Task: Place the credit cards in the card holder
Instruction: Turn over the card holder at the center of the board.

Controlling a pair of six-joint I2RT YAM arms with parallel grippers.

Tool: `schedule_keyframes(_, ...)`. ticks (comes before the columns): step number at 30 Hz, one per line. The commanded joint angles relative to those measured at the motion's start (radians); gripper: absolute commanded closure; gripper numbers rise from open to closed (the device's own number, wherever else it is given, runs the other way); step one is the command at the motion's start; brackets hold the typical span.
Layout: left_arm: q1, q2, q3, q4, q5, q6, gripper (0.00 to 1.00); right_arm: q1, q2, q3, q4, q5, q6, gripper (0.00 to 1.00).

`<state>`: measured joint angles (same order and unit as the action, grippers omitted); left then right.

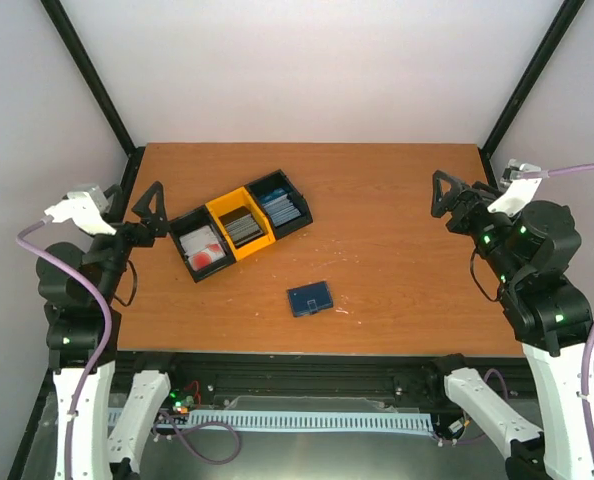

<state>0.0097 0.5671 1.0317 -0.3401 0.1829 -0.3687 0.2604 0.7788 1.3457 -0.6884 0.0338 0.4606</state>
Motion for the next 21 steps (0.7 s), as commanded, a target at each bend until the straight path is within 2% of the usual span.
schedule_keyframes(1,0.066,-0.027,-0.015,0.006,0.064,-0.063,0.03,-0.067,0.003,-0.028,0.044,-0.152,0.031,0.05)
schedule_keyframes(5,0.102,-0.057,-0.053,-0.014,0.054,-0.132,0.01,-0.107,0.031,-0.076,0.055,-0.319,0.019,0.02)
schedule_keyframes(10,0.126,-0.133,-0.204,0.043,0.139,-0.232,0.0,-0.115,0.11,-0.193,0.061,-0.486,0.003,0.04)
schedule_keyframes(13,0.134,-0.157,-0.311,0.045,0.167,-0.313,0.0,-0.047,0.176,-0.282,0.07,-0.46,-0.014,0.05)
schedule_keyframes(16,0.137,-0.162,-0.394,0.026,0.182,-0.338,0.0,0.081,0.257,-0.362,0.095,-0.378,-0.025,0.06)
schedule_keyframes(21,0.141,-0.19,-0.484,-0.009,0.138,-0.37,0.0,0.349,0.432,-0.432,0.05,-0.117,-0.124,0.07)
